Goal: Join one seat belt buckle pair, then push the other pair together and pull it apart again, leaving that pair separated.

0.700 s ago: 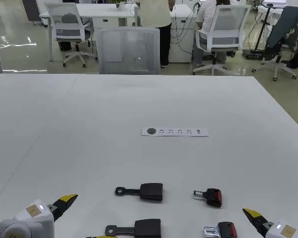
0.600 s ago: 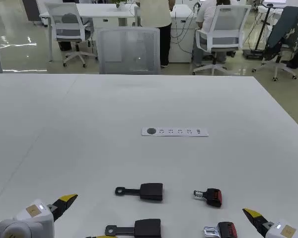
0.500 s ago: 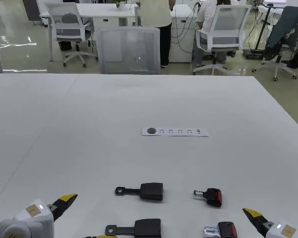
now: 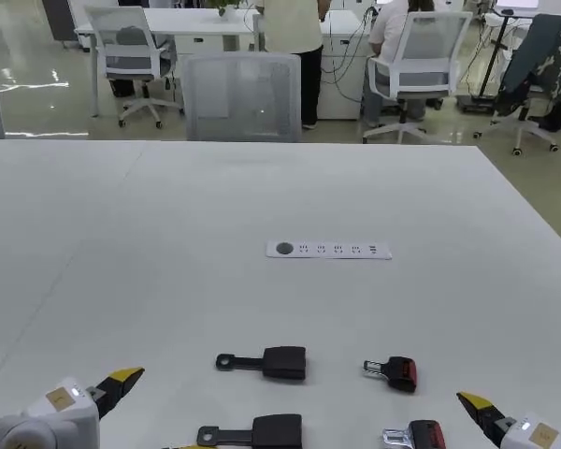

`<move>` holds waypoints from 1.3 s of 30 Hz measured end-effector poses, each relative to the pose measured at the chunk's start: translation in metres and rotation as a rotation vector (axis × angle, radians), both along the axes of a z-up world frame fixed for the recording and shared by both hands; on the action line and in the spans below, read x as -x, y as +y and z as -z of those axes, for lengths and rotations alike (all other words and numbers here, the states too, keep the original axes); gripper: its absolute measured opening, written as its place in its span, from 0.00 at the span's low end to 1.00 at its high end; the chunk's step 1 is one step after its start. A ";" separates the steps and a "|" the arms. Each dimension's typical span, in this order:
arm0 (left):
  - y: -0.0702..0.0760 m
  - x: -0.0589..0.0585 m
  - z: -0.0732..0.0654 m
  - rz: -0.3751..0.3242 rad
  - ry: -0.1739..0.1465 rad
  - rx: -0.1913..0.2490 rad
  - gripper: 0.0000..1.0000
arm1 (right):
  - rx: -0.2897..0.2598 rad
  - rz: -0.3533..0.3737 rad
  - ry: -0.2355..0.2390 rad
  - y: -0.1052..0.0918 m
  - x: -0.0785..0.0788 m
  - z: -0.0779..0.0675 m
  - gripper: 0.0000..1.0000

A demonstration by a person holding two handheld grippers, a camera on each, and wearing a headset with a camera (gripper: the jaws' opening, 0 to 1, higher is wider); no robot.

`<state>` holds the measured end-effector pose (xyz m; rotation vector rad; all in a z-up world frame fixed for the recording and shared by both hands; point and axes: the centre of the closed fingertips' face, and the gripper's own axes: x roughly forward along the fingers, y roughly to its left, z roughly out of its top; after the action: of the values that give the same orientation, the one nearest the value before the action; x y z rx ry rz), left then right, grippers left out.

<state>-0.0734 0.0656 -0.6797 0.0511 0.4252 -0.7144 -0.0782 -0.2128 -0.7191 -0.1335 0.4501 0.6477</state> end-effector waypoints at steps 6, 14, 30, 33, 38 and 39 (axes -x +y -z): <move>-0.001 -0.001 0.000 0.003 0.000 -0.001 0.99 | 0.000 0.002 -0.001 -0.001 0.000 -0.001 0.96; 0.003 -0.003 0.003 0.005 -0.001 -0.002 0.99 | 0.003 0.004 -0.001 -0.002 0.000 -0.002 0.96; 0.005 -0.003 0.008 0.002 0.003 -0.002 0.99 | -0.002 0.010 0.004 -0.003 0.001 0.000 0.96; 0.005 -0.002 0.008 0.003 0.004 -0.002 0.99 | -0.003 0.010 0.004 -0.002 0.000 0.000 0.96; 0.005 -0.003 0.007 0.001 0.002 -0.001 0.98 | -0.006 0.008 0.005 -0.001 0.000 0.000 0.96; 0.006 -0.003 0.007 0.001 0.001 -0.001 0.98 | -0.007 0.008 0.005 -0.001 0.000 0.000 0.96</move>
<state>-0.0705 0.0713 -0.6865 0.0521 0.4272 -0.7152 -0.0783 -0.2140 -0.7191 -0.1230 0.4533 0.6419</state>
